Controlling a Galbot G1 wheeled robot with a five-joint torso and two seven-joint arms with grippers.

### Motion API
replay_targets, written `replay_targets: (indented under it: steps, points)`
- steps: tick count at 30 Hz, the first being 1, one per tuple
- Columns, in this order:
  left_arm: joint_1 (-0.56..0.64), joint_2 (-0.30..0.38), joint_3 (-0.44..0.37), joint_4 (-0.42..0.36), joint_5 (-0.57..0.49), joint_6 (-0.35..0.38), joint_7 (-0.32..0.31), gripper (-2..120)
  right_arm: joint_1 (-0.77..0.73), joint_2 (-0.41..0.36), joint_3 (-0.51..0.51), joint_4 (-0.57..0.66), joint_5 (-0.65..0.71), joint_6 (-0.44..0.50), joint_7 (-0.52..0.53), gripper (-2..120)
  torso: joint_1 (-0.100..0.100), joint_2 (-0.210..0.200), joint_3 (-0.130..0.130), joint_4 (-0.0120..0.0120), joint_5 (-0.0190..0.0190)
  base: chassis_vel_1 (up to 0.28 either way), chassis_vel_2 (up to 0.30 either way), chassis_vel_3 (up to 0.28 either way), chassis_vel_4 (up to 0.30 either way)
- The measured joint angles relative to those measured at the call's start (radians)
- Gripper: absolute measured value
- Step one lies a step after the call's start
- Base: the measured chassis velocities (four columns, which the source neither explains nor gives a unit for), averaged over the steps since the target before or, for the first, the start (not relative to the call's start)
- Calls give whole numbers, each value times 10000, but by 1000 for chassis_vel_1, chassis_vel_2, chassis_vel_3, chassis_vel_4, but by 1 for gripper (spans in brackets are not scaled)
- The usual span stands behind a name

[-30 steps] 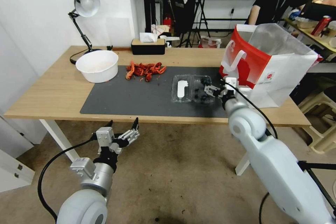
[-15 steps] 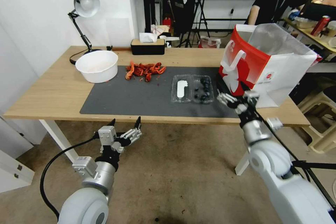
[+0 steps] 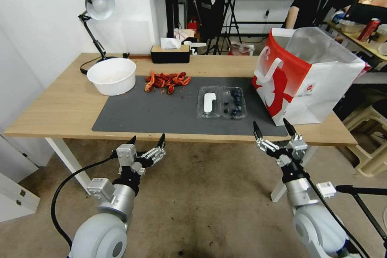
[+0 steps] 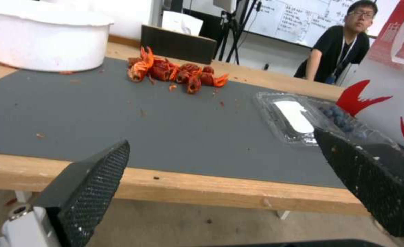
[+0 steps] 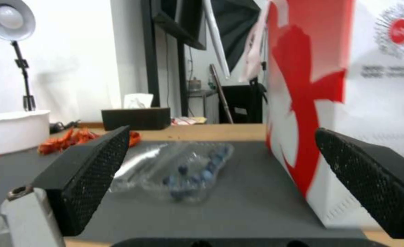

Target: Close the takeout container lid, then place the container into the takeout bag.

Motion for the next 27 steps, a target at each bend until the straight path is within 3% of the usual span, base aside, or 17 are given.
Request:
replay_targets:
  steps: [10, 18, 20, 23, 27]
  points:
    - [-132, 36, 151, 92, -591, -35, -43, 100, -877, 445, 447, -49, -16, 329, -240, 100, 0, 0, 0, -3, 1, 0, 0, 0, 0]
    - [-893, 127, 808, 223, -2509, -770, -561, 100, -626, 352, 206, -57, -5, 230, -156, 100, 0, 1, 0, -3, 1, 0, 0, 0, 0]
    - [-1252, 216, 990, 273, -3571, -906, -746, 100, -446, 206, 43, -97, 34, 145, -123, 100, 0, 0, 1, 7, 3, 0, 0, 0, 0]
    - [-1640, 310, 1168, 331, -4485, -965, -824, 100, -441, 168, 8, -100, 45, 130, -123, 100, 1, 0, 1, 0, 2, 0, 0, 0, 0]
    - [-2868, 284, 2206, 537, -7714, -970, -1103, 100, -652, 231, 68, 14, 46, 130, -151, 100, 1, 0, 1, -4, 2, 0, 0, 0, 0]
